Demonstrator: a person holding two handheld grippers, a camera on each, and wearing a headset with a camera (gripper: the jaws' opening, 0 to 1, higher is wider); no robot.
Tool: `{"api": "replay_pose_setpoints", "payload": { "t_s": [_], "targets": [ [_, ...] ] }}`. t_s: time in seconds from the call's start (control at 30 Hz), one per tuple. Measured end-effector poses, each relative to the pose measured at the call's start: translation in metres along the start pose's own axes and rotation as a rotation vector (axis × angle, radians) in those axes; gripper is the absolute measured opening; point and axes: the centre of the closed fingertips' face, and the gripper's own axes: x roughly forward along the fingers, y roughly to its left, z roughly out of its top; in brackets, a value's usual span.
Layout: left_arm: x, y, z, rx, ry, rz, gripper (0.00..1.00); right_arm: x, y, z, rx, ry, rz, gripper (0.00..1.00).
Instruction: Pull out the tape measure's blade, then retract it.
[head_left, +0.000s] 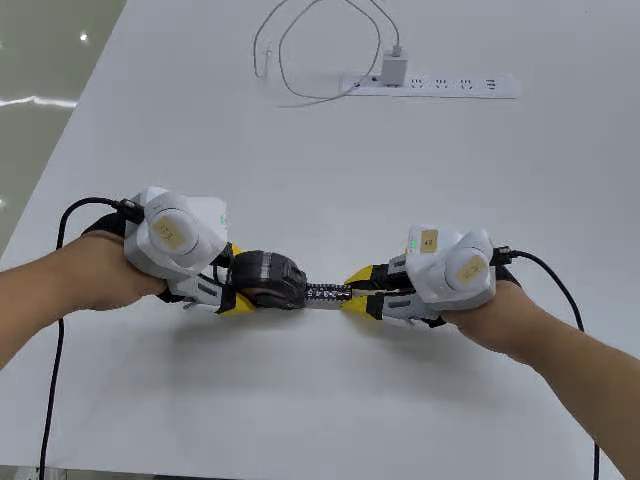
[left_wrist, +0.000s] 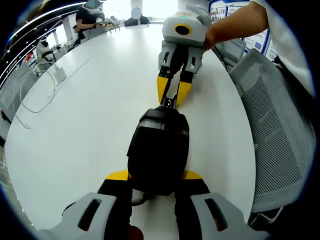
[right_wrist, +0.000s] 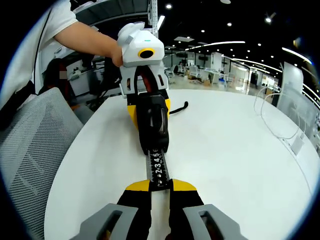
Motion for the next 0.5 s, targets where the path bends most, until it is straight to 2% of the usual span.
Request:
{"api": "replay_pose_setpoints", "payload": {
  "t_s": [0.5],
  "targets": [
    [-0.0006, -0.0005, 0.0004, 0.001, 0.001, 0.002, 0.28, -0.0105, -0.0025, -0.0078, -0.009, 0.021, -0.010, 0.08]
  ]
}}
